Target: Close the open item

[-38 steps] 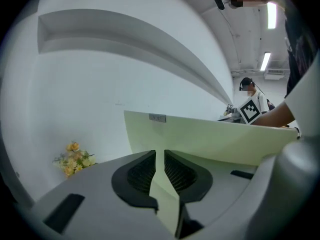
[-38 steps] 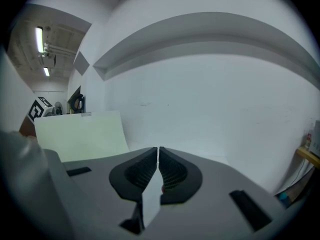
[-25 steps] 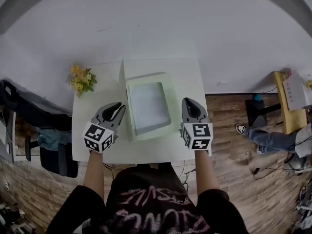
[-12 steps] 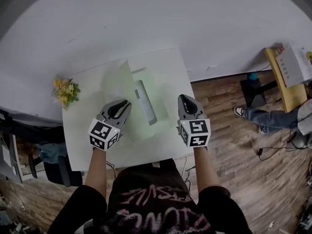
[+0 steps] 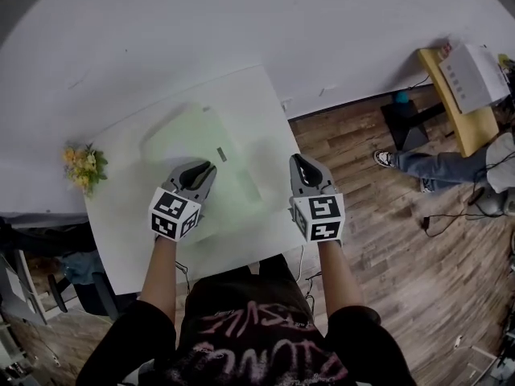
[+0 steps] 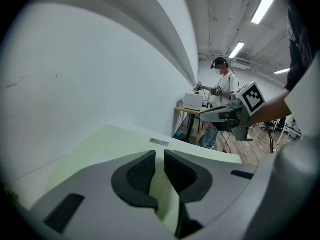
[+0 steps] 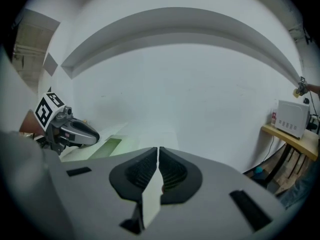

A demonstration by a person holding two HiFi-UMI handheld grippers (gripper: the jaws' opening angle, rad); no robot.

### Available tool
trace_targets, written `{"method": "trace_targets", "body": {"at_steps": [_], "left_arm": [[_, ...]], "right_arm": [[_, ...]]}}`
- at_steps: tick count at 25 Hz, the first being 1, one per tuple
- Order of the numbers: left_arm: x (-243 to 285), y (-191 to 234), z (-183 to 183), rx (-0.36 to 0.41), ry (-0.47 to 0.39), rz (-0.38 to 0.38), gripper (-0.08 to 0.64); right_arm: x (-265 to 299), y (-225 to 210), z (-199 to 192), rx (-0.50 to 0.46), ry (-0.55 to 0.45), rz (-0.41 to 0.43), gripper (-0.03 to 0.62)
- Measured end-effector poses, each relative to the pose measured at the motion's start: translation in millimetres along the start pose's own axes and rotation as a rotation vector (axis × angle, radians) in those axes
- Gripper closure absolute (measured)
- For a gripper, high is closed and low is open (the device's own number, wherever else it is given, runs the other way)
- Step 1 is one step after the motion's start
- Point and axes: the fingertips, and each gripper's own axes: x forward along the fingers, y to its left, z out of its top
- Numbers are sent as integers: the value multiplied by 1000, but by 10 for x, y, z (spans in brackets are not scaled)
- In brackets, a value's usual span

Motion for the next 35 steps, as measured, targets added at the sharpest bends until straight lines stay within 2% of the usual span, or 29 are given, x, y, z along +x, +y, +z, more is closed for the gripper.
{"method": "trace_targets", "body": {"at_steps": [8, 19, 30, 35], "left_arm": [[410, -162, -224, 39, 149, -29, 505], [660, -150, -437, 61, 293, 27, 505], [710, -148, -467, 41, 322, 24, 505], [651, -116, -388, 63, 275, 69, 505]], "right_arm": [[-98, -289, -172, 22, 24, -35, 565], [-177, -513, -330, 42, 49, -56, 565], [-223, -555, -394, 47, 57, -60, 565], [-199, -455, -301, 33, 43, -42, 565]]}}
